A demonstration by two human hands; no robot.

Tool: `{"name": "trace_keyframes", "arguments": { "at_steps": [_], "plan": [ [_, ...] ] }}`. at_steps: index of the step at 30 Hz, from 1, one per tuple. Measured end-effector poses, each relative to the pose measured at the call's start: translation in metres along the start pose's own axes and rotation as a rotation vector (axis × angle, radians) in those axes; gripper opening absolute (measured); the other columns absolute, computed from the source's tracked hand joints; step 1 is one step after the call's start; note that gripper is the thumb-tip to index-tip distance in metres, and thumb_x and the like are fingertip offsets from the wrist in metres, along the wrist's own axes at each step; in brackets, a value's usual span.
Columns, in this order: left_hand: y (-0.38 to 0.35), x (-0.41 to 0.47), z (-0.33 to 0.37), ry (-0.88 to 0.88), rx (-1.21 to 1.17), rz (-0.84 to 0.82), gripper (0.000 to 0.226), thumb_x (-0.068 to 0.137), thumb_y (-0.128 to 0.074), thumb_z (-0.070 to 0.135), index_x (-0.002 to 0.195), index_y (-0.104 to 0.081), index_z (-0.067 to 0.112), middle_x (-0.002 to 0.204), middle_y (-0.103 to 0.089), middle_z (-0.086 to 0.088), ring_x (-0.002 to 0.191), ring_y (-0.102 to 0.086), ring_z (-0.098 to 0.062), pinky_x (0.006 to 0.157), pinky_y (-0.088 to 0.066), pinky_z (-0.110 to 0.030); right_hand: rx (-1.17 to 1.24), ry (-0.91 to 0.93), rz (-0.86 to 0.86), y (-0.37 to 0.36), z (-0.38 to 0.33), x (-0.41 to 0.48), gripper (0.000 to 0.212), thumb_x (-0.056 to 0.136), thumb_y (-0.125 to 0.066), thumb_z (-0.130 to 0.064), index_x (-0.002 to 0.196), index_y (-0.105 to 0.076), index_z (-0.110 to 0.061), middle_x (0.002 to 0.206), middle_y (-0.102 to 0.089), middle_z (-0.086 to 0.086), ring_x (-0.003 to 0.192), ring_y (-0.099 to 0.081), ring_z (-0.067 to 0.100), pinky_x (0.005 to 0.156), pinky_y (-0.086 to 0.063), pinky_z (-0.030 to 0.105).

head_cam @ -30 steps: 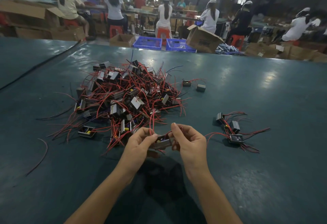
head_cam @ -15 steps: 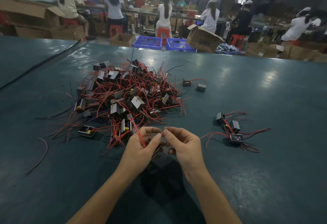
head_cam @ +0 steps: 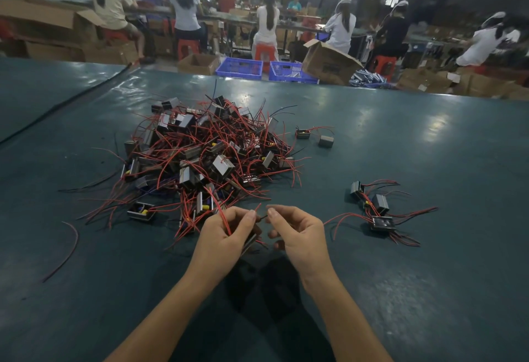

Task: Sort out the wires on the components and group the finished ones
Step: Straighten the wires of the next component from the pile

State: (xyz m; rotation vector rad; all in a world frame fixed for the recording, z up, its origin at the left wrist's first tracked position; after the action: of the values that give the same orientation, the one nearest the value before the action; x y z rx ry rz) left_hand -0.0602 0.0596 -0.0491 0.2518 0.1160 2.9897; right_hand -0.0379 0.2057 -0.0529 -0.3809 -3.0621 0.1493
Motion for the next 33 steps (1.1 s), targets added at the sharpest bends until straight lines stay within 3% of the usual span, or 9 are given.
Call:
{"name": "trace_keyframes", "arguments": {
  "at_steps": [7,12,19,24,26,30,33],
  "plan": [
    [-0.001,-0.001,0.004,-0.053,0.064,-0.079,0.014,0.089,-0.068,0.013,0.078,-0.074,0.019,0.070,-0.072,-0.003,0.067,-0.068,-0.019,0.064,-0.055,-0.025,0.013,-0.057,-0.049,-0.005,0.002,-0.001,0.021,0.089,-0.070,-0.022,0.069,-0.076,-0.019,0.061,-0.064,-0.001,0.046,-0.048,0.004,0.046,-0.043,0.017],
    [0.002,0.001,0.009,-0.089,0.117,-0.101,0.016,0.088,-0.070,0.013,0.077,-0.075,0.023,0.067,-0.071,0.004,0.063,-0.066,-0.005,0.061,-0.048,-0.015,0.011,-0.090,-0.051,-0.005,0.004,-0.001,0.012,0.087,-0.071,-0.019,0.075,-0.072,-0.019,0.069,-0.071,-0.005,0.057,-0.058,-0.001,0.050,-0.047,0.016],
    [0.006,0.001,0.015,-0.143,0.263,-0.143,0.020,0.085,-0.072,0.009,0.077,-0.074,0.028,0.073,-0.073,0.012,0.068,-0.068,-0.003,0.067,-0.051,-0.014,-0.050,-0.014,-0.026,-0.006,0.002,-0.002,0.011,0.087,-0.071,-0.012,0.077,-0.071,-0.017,0.071,-0.072,-0.004,0.064,-0.063,0.000,0.057,-0.048,0.014],
    [0.014,0.004,0.018,-0.154,0.331,-0.182,0.011,0.085,-0.073,0.012,0.081,-0.076,0.022,0.073,-0.072,0.012,0.070,-0.067,-0.002,0.068,-0.051,-0.015,-0.033,0.008,0.019,-0.008,0.004,-0.003,0.010,0.087,-0.070,-0.010,0.080,-0.069,-0.016,0.071,-0.070,-0.005,0.062,-0.061,0.005,0.057,-0.049,0.017],
    [0.020,0.006,0.020,-0.141,0.294,-0.125,0.010,0.086,-0.072,0.011,0.080,-0.076,0.018,0.068,-0.071,0.009,0.065,-0.065,-0.003,0.064,-0.050,-0.016,0.017,0.025,0.081,-0.003,0.003,0.000,0.013,0.087,-0.069,-0.006,0.080,-0.068,-0.018,0.068,-0.068,-0.007,0.059,-0.058,0.005,0.053,-0.048,0.018],
    [0.046,0.014,0.018,-0.033,-0.079,0.160,0.012,0.092,-0.062,0.007,0.090,-0.072,0.013,0.062,-0.068,0.003,0.059,-0.064,-0.003,0.057,-0.051,-0.013,-0.377,0.230,0.103,0.002,-0.001,-0.001,0.008,0.084,-0.074,-0.021,0.086,-0.068,-0.025,0.081,-0.069,-0.015,0.075,-0.060,-0.001,0.065,-0.043,0.010],
    [0.063,0.017,0.011,0.032,-0.206,0.311,0.013,0.095,-0.059,0.013,0.096,-0.071,0.013,0.065,-0.068,0.006,0.061,-0.063,-0.004,0.054,-0.052,-0.017,-0.848,0.341,-0.057,-0.019,0.010,-0.008,0.027,0.084,-0.072,-0.038,0.108,-0.070,-0.027,0.105,-0.065,-0.017,0.100,-0.054,0.007,0.084,-0.040,0.016]
  ]
}}
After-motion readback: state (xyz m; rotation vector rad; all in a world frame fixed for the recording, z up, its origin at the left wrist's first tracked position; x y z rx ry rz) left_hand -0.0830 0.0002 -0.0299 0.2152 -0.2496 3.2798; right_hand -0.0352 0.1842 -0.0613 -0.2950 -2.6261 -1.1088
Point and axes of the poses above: each hand's wrist, its own x-axis towards the middle knuckle, its own y-axis out of the back of the hand, z = x × y, the point moved 6 cm from there along x, towards the middle knuckle
